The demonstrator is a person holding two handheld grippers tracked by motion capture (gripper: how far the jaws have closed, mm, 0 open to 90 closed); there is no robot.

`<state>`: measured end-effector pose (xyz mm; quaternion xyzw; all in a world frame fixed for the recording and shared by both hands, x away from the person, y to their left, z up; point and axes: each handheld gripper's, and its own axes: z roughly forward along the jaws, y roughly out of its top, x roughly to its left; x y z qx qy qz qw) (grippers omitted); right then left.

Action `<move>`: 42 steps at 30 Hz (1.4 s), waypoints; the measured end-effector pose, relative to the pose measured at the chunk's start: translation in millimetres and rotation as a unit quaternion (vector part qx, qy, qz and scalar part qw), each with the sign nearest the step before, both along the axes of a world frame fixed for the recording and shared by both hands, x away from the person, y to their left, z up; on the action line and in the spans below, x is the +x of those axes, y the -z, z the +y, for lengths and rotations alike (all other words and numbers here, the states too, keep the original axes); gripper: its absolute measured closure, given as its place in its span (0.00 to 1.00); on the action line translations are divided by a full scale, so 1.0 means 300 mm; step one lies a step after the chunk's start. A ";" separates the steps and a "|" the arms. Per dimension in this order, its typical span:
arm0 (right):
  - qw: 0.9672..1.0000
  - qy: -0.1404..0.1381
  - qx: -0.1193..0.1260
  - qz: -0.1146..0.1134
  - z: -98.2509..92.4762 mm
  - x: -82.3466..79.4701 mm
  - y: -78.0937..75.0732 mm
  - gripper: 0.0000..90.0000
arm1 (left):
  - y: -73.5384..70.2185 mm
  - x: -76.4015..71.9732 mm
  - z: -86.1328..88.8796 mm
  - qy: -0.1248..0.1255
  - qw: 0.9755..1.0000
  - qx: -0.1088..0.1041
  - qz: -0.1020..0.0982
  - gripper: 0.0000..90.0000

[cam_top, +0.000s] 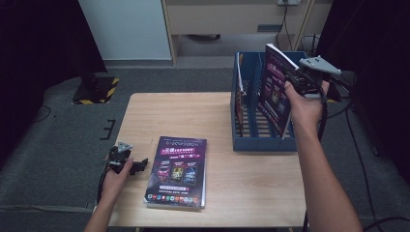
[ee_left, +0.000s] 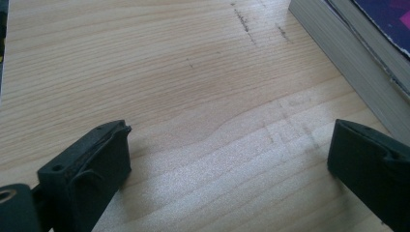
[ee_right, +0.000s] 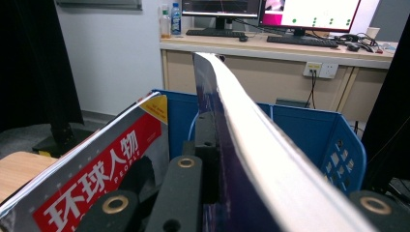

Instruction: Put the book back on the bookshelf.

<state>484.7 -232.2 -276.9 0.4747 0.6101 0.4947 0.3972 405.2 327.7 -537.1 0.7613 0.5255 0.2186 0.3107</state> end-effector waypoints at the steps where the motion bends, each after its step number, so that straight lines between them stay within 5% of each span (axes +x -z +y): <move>1: 1.000 0.001 0.002 0.000 0.001 0.004 0.003 0.92 | 0.000 0.000 0.000 0.000 1.000 0.000 0.000 0.01; 16: 1.000 0.014 0.020 -0.007 0.018 0.078 0.043 0.92 | 0.000 0.000 0.000 0.000 1.000 0.000 0.000 0.01; 42: 1.000 0.029 0.008 -0.005 0.056 0.138 0.127 0.92 | 0.000 0.000 0.000 0.000 1.000 0.000 0.000 0.01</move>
